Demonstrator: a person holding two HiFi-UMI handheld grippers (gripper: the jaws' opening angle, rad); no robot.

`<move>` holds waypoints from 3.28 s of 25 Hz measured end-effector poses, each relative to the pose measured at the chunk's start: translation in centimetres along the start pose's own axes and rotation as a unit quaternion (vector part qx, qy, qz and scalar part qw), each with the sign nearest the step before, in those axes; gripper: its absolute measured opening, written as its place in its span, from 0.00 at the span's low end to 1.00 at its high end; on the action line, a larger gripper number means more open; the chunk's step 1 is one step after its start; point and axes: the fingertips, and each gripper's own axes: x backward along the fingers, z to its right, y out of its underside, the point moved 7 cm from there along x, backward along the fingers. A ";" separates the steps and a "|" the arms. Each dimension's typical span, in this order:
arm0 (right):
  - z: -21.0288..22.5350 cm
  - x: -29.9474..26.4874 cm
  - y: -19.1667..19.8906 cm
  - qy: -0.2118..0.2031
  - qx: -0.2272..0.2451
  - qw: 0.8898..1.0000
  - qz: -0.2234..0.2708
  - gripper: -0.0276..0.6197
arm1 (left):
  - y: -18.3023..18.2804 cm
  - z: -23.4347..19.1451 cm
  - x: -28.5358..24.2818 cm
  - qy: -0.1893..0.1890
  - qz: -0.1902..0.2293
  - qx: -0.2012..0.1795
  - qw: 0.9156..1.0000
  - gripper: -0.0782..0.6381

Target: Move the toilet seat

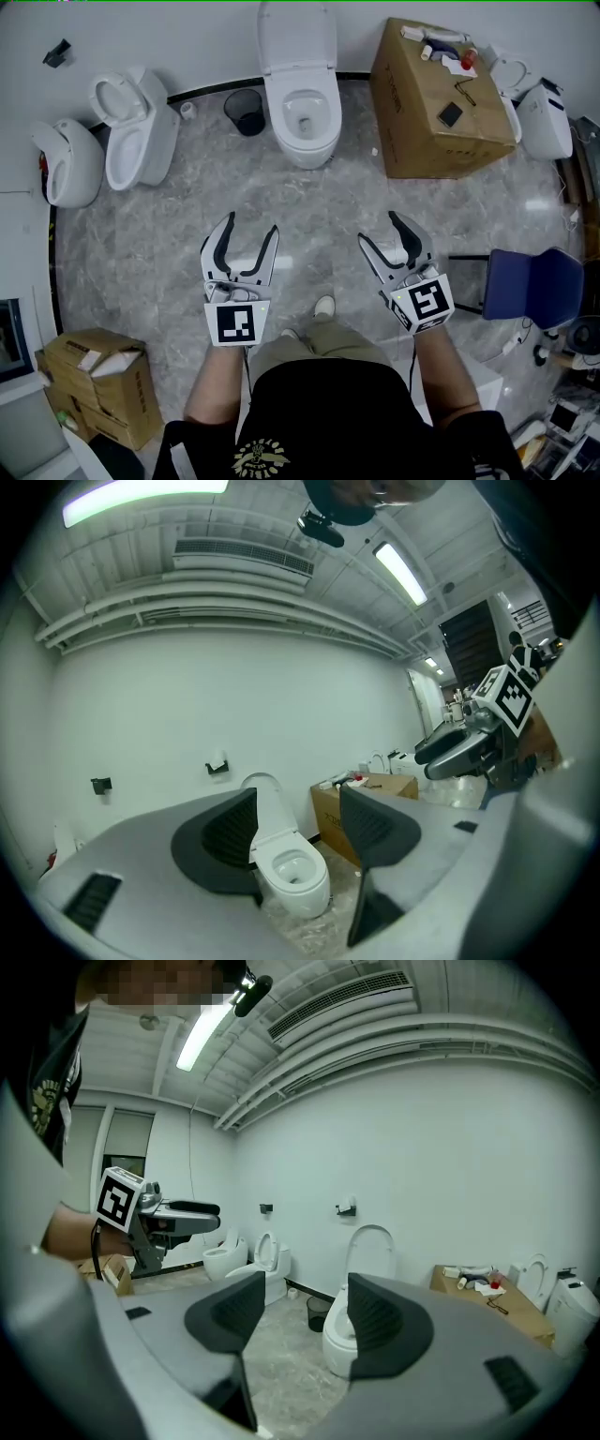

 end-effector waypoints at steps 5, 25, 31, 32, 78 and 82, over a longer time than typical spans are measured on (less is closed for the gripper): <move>1.6 -0.7 0.0 -0.010 -0.002 1.000 0.000 0.45 | -0.1 0.1 -1.0 -0.013 -0.008 -0.006 1.000 0.49; 3.9 -3.9 -0.4 -0.008 -0.004 1.000 -0.006 0.45 | -0.4 -1.0 -4.3 -0.008 0.007 0.001 1.000 0.49; 4.5 -6.4 -1.0 -0.005 -0.007 1.000 -0.011 0.45 | -0.2 -3.1 -6.7 -0.001 0.003 -0.005 1.000 0.49; 4.6 -6.9 -1.1 -0.005 -0.007 1.000 -0.011 0.45 | -0.2 -3.4 -7.1 0.000 0.005 -0.007 1.000 0.49; 7.9 -24.3 -6.2 0.049 -0.018 0.998 -0.020 0.45 | 4.4 -16.7 -22.1 0.064 -0.018 -0.012 0.998 0.49; 9.3 -25.1 -6.0 0.042 -0.018 0.999 -0.020 0.45 | 4.4 -16.4 -23.2 0.061 -0.022 -0.017 0.998 0.49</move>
